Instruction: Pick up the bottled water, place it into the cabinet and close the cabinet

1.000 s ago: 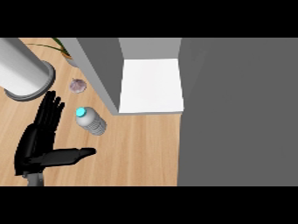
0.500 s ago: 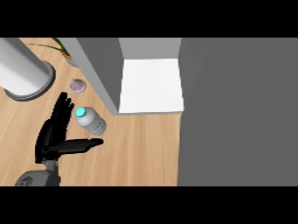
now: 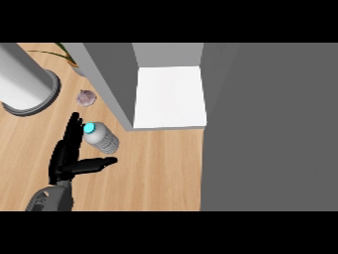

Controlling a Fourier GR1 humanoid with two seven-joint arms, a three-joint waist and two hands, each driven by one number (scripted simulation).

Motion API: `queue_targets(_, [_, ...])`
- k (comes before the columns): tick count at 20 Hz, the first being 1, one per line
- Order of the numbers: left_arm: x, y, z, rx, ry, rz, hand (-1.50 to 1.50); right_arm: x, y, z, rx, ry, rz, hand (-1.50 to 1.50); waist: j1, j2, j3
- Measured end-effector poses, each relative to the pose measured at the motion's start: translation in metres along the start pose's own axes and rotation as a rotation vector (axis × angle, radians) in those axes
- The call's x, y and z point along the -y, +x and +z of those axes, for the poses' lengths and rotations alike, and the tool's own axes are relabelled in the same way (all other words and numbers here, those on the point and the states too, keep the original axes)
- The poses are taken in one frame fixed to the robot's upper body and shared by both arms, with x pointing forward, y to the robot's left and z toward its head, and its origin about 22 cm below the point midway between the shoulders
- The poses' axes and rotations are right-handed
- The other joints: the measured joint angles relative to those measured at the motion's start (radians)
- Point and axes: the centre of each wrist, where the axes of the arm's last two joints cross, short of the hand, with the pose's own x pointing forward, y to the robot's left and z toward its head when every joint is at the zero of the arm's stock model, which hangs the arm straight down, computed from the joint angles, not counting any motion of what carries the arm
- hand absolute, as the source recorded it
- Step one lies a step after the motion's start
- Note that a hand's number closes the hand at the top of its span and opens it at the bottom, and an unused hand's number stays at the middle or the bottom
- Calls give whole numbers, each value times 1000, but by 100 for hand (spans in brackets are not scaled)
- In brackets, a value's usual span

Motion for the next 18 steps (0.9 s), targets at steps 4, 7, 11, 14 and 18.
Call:
queue_targets(4, [2,-17,-2,4,10,50,-150,4,3,6,-2,4,11,-150,2,1,0])
queue_targets(7, [4,-28,-3,4,-12,107,-150,3,2,6,4,0,-5,-150,3,2,-1])
queue_targets(11, [5,-37,-6,17,-62,165,-150,5,3,10,3,0,-9,-150,1,2,-1])
queue_targets(14, [6,-43,-7,29,-92,197,150,5,4,12,4,-4,-13,-150,1,3,-1])
queue_targets(18, [12,-52,-6,45,-95,273,150,9,7,14,8,-2,1,-150,2,4,-1])
